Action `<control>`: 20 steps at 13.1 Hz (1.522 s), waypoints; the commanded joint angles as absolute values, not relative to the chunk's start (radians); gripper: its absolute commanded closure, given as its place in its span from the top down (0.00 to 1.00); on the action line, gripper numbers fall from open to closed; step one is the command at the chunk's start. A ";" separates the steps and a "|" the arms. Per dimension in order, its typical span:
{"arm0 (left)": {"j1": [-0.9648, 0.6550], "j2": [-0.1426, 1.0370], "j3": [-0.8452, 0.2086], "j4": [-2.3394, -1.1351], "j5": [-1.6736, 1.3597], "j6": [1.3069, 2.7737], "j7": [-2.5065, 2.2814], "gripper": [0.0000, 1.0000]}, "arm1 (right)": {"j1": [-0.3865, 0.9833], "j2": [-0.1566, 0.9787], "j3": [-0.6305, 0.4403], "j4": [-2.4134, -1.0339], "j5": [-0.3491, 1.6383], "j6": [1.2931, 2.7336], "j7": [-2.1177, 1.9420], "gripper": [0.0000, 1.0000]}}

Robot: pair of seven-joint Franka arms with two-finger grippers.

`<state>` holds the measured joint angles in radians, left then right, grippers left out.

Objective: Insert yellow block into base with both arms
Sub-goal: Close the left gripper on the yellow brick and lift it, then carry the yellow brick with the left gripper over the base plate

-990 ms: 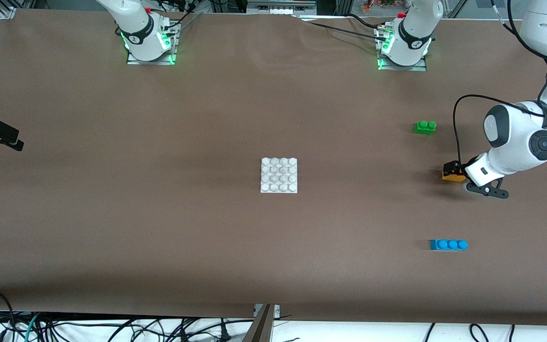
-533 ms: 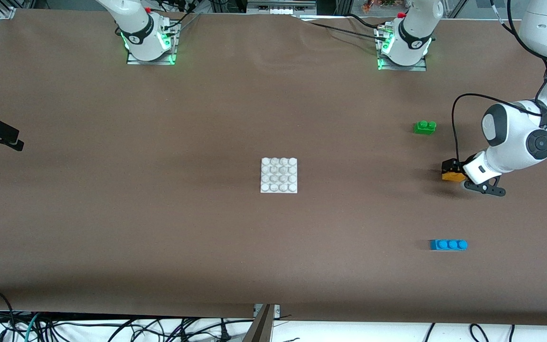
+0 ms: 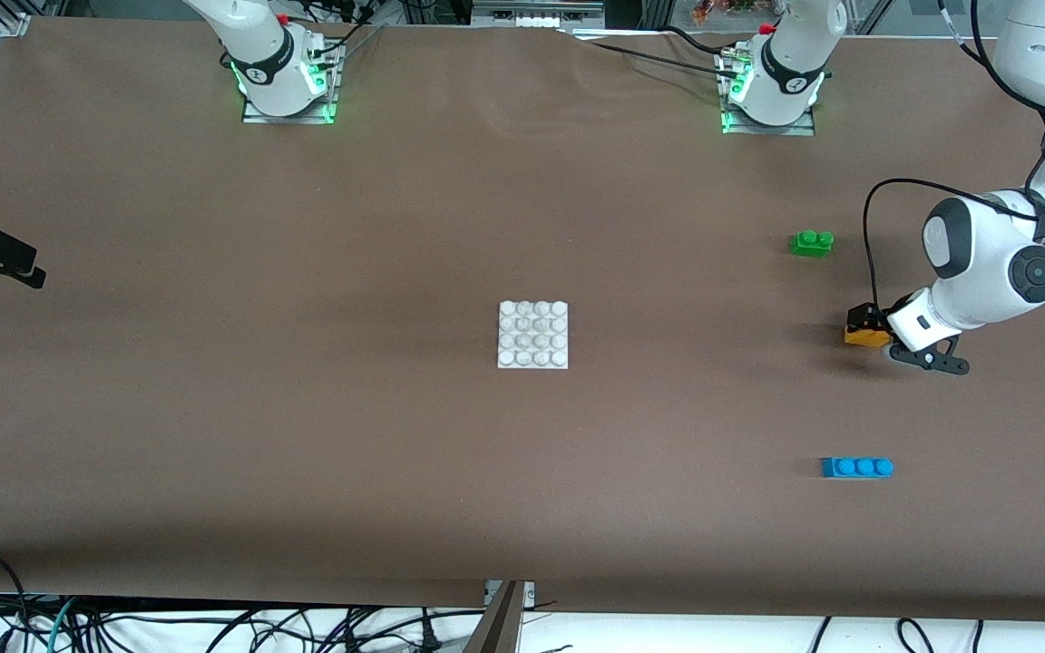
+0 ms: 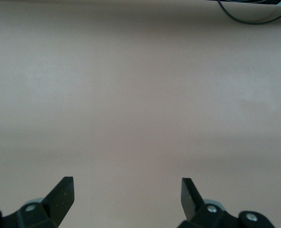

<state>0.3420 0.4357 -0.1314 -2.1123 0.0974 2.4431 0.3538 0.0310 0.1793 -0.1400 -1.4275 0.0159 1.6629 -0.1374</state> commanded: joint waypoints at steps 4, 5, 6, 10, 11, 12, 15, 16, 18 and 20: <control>0.354 0.407 -0.140 -2.131 0.120 2.444 0.368 0.39 | 0.023 0.169 -0.132 -1.437 0.009 1.660 -0.153 1.00; 0.354 0.405 -0.140 -2.126 0.120 2.436 0.370 0.33 | 0.023 0.169 -0.132 -1.436 0.009 1.660 -0.153 1.00; 0.354 0.399 -0.146 -2.117 0.120 2.407 0.368 0.32 | 0.025 0.169 -0.132 -1.437 0.009 1.661 -0.152 1.00; 0.336 0.359 -0.224 -1.992 0.115 2.211 0.350 0.32 | 0.025 0.169 -0.132 -1.436 0.009 1.663 -0.153 1.00; 0.334 0.360 -0.262 -1.932 0.114 2.139 0.350 0.32 | 0.025 0.169 -0.132 -1.436 0.009 1.663 -0.153 1.00; 0.331 0.362 -0.299 -1.881 0.112 2.081 0.348 0.32 | 0.025 0.169 -0.132 -1.436 0.009 1.663 -0.153 1.00; 0.296 0.365 -0.415 -1.793 0.106 1.984 0.245 0.30 | 0.025 0.169 -0.132 -1.436 0.009 1.663 -0.153 1.00; 0.255 0.370 -0.438 -1.766 0.106 1.961 0.157 0.30 | 0.023 0.169 -0.132 -1.436 0.009 1.663 -0.153 1.00; 0.129 0.397 -0.440 -1.720 0.106 1.950 -0.039 0.30 | 0.025 0.169 -0.132 -1.436 0.009 1.663 -0.152 1.00; -0.028 0.463 -0.434 -1.646 0.107 1.950 -0.235 0.30 | 0.025 0.169 -0.132 -1.436 0.009 1.663 -0.153 1.00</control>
<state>0.1005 0.3818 -0.4486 -1.7501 0.0966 1.9807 -0.0765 0.0310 0.1793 -0.1395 -1.4275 0.0159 1.6632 -0.1374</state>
